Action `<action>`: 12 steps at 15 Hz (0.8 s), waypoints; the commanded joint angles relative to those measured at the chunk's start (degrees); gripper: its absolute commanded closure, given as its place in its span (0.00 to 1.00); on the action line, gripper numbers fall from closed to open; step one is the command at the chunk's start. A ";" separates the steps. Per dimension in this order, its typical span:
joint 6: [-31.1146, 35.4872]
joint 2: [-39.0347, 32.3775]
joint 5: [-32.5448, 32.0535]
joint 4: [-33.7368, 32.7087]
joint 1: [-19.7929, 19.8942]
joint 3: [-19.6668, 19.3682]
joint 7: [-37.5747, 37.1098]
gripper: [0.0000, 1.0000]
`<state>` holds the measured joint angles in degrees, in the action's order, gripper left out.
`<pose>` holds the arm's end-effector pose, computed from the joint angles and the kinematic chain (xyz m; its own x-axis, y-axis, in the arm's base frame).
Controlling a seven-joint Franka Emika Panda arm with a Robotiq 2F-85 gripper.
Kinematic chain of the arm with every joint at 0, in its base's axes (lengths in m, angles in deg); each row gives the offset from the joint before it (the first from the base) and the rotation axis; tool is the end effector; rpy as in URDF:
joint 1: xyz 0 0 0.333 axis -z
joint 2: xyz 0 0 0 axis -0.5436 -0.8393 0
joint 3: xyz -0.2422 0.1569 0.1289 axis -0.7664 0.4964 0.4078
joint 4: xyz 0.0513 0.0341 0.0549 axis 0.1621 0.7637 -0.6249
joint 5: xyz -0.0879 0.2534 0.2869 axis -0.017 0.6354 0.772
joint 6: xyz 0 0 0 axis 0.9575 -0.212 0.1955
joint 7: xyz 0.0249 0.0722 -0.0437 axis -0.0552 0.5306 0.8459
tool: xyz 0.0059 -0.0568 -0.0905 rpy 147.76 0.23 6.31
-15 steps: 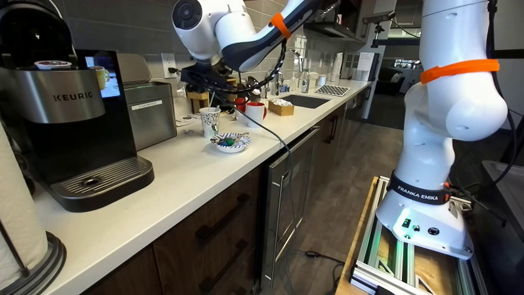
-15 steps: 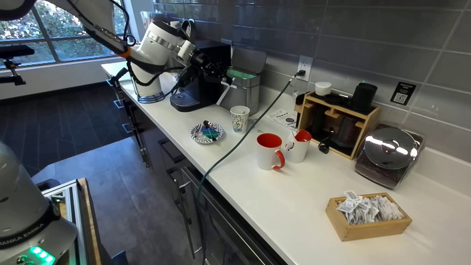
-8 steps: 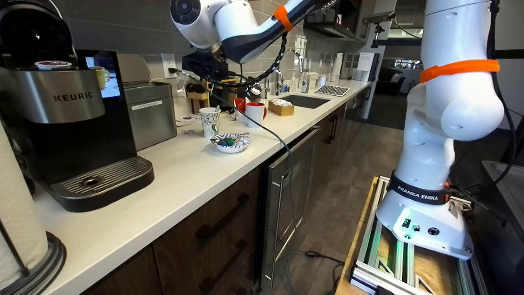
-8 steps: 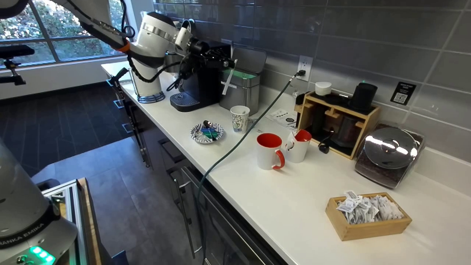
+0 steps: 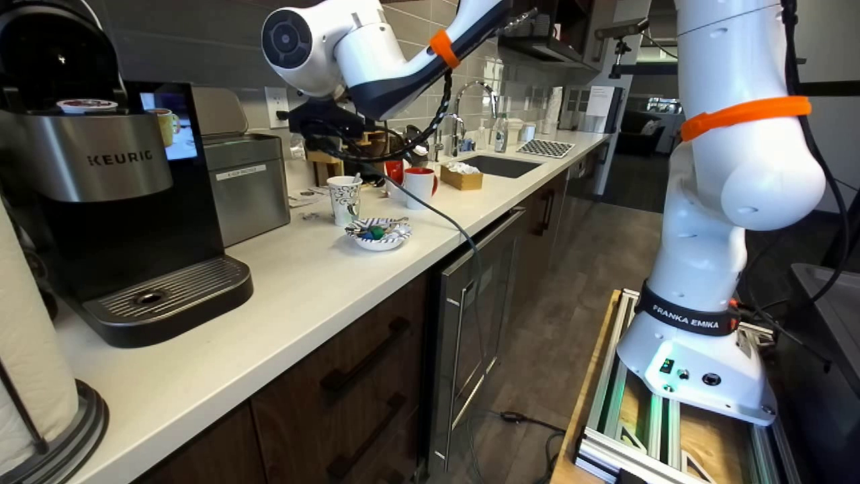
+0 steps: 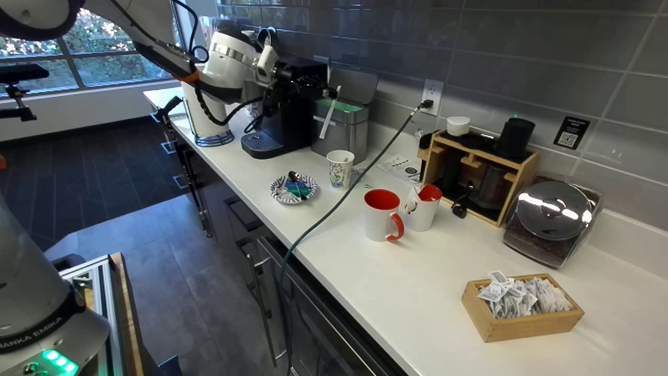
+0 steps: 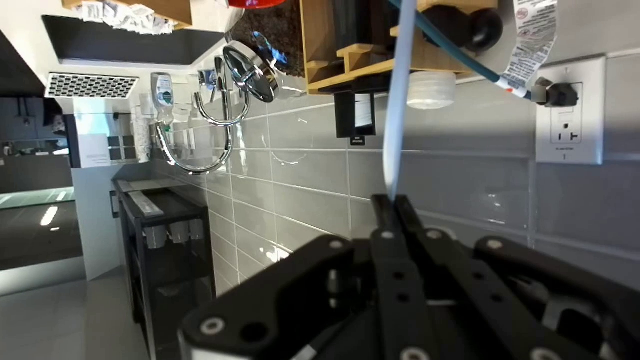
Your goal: Move the coffee cup on the left to the right then put the white straw in the cup.
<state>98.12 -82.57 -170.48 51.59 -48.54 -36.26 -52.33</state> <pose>0.6289 0.1678 0.4456 0.0526 -0.1982 0.9787 -0.8210 -0.5666 -0.0706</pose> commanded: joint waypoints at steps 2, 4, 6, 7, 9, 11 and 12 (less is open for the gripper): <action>1.18 -3.49 -0.82 -2.67 2.35 0.50 1.21 0.99; 2.49 -5.12 -0.45 -3.61 3.07 0.59 1.51 0.99; 3.77 -6.75 -0.43 -4.77 3.45 0.62 1.87 0.99; 4.50 -7.49 -0.45 -5.34 3.55 0.62 2.04 0.99; 6.03 -8.75 -0.34 -6.47 3.82 0.49 2.47 0.99; 6.86 -9.34 -0.49 -7.25 3.91 0.26 2.50 0.99; 7.23 -9.52 -0.44 -7.50 4.05 0.16 2.55 0.99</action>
<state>103.36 -90.63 -170.51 46.08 -45.33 -36.28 -50.45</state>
